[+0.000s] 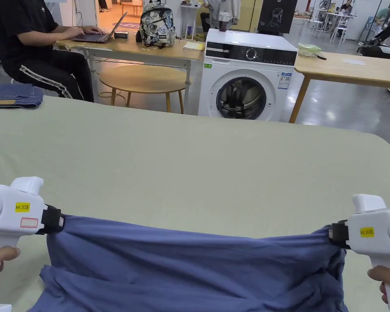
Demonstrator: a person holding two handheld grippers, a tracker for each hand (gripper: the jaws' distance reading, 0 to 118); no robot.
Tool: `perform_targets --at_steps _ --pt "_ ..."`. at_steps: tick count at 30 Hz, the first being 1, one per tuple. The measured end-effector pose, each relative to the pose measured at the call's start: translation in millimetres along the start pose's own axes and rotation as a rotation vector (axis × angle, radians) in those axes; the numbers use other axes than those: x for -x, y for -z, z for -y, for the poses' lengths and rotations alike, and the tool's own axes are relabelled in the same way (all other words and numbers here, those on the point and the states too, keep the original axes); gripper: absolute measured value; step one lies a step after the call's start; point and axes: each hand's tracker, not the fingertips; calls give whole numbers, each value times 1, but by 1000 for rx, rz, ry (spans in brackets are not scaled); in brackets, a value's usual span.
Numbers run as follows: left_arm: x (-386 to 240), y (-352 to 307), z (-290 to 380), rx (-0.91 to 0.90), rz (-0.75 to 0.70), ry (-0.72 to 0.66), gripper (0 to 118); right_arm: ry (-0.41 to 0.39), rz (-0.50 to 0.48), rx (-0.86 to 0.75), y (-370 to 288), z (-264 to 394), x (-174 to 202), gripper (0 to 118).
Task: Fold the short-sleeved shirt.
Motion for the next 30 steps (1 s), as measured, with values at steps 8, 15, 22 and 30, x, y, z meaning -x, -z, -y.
perform_targets --at_steps 8,15,22,30 --pt "4 -35 52 21 22 14 0 -42 13 21 -69 73 19 0" --pt "12 -53 103 75 41 -1 0 -37 20 107 -74 128 11 0" --pt "11 -46 136 145 19 24 0 -53 54 219 -43 168 4 0" --pt "10 -16 159 251 -25 62 0 -73 97 280 -17 189 10 0"
